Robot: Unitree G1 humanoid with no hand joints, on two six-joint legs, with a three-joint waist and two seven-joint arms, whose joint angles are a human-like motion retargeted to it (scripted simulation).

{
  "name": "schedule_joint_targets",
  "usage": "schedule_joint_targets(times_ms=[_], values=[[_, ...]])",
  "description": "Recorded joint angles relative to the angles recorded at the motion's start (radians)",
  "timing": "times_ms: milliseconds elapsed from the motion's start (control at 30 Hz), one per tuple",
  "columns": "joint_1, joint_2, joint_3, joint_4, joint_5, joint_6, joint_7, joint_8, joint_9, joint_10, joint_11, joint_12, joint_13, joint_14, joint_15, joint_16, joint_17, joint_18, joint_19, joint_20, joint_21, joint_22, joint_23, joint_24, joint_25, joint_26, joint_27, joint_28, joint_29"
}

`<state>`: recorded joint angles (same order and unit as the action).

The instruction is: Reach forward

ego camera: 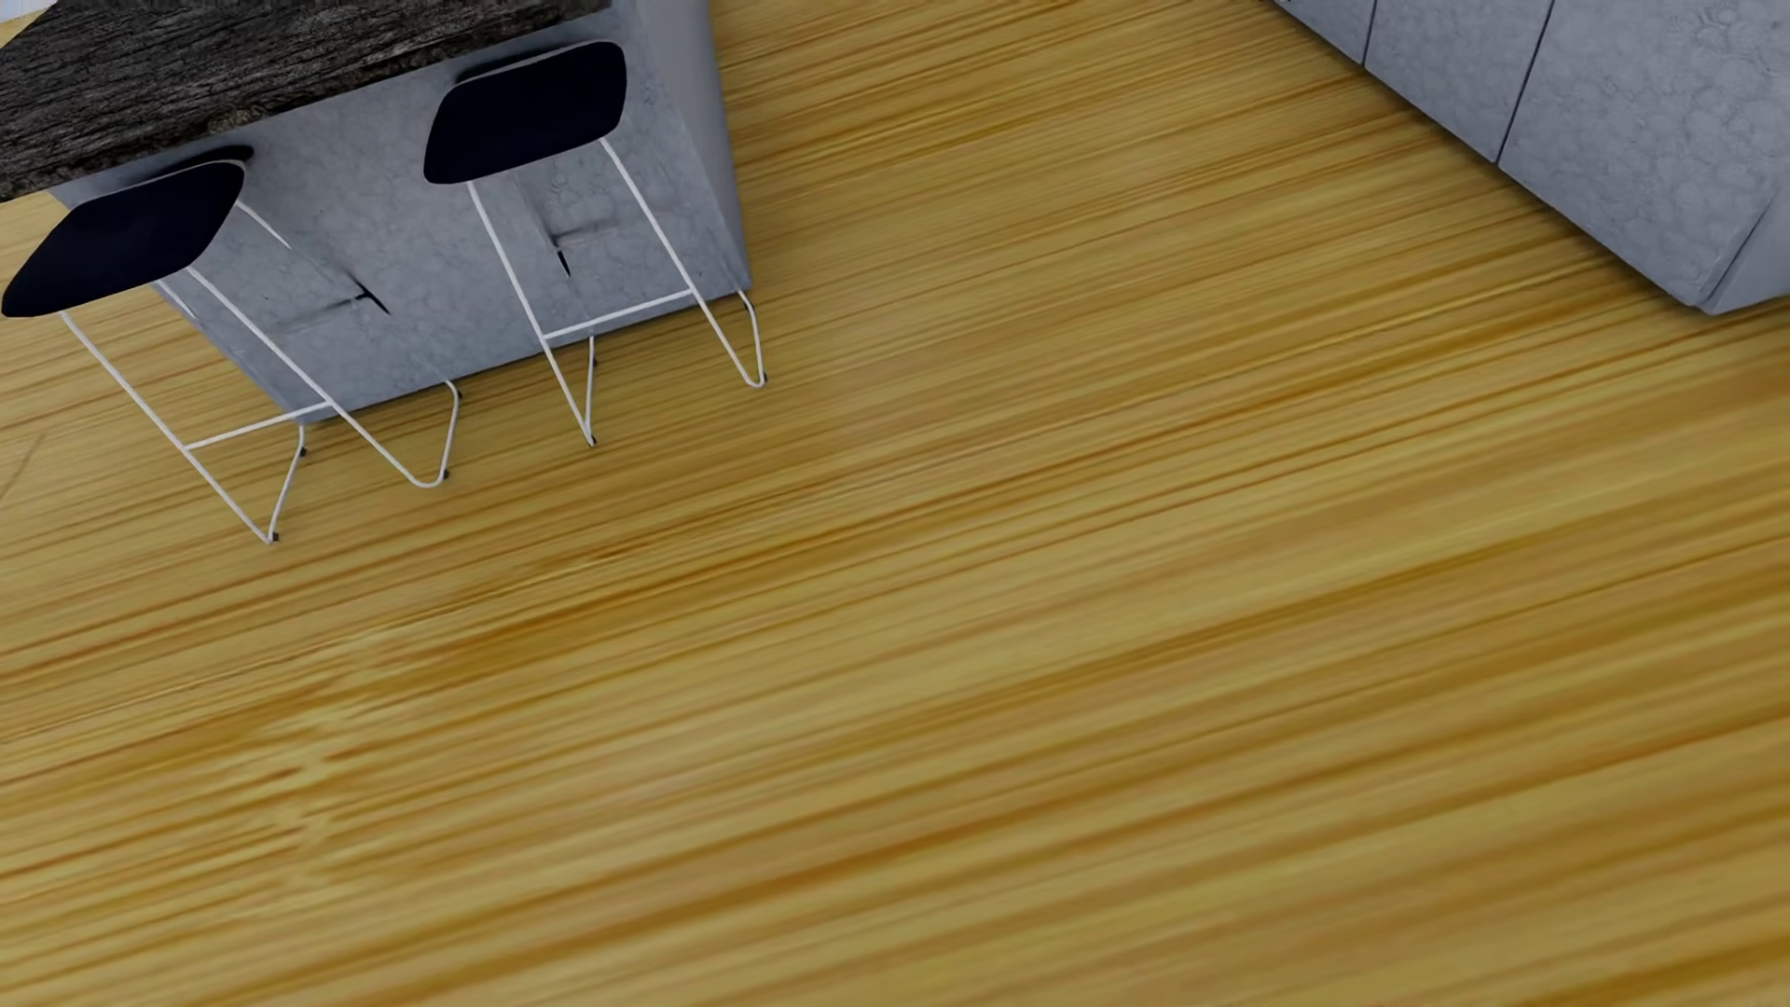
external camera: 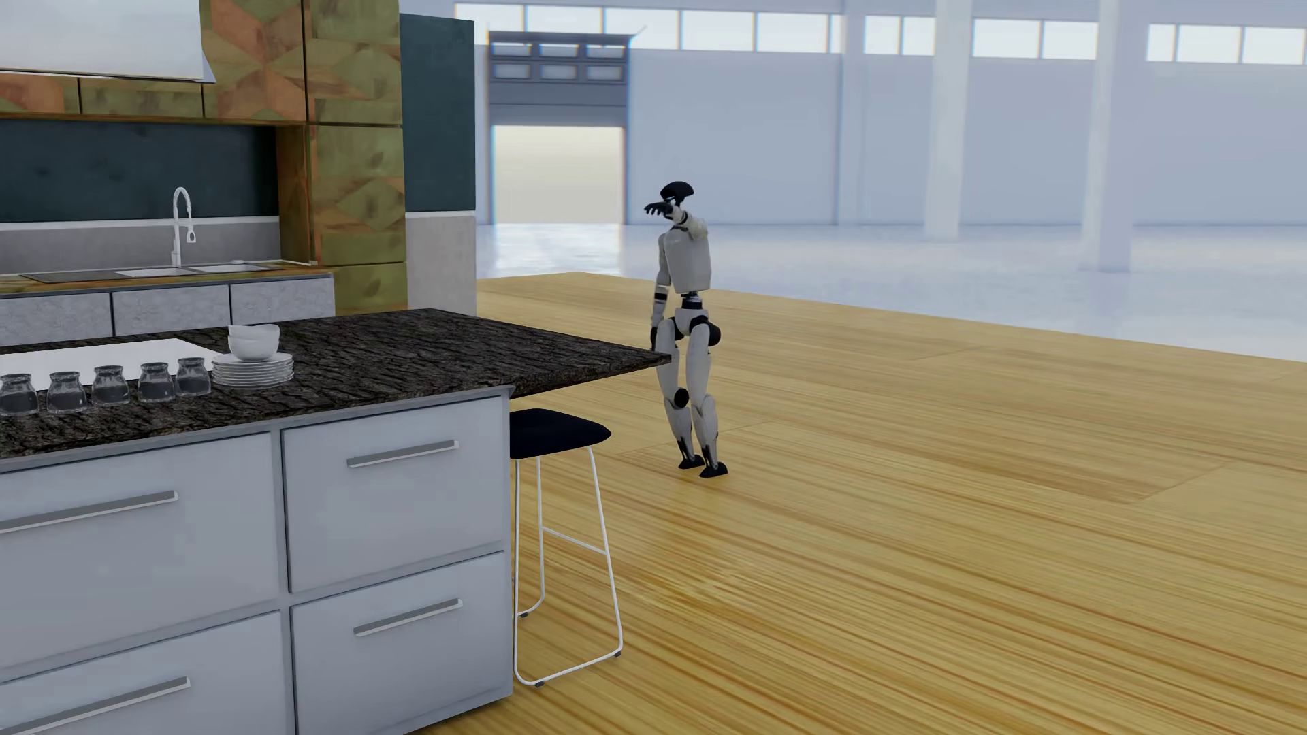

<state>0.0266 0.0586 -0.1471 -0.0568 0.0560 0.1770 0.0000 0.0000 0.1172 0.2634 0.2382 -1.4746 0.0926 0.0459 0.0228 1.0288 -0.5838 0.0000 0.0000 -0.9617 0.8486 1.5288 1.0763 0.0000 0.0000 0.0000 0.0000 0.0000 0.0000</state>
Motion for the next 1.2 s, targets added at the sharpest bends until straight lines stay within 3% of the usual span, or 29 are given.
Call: schedule_joint_targets(times_ms=[1200], values=[[0.027, 0.016, -0.001, 0.006, 0.006, -0.009, 0.0, 0.0, -0.018, -0.009, 0.001, 0.019, 0.02, -0.022, -0.013, 0.012, -0.009, 0.0, 0.0, 0.0, 0.019, -0.023, -0.002, 0.0, 0.0, 0.0, 0.0, 0.0, 0.0]])
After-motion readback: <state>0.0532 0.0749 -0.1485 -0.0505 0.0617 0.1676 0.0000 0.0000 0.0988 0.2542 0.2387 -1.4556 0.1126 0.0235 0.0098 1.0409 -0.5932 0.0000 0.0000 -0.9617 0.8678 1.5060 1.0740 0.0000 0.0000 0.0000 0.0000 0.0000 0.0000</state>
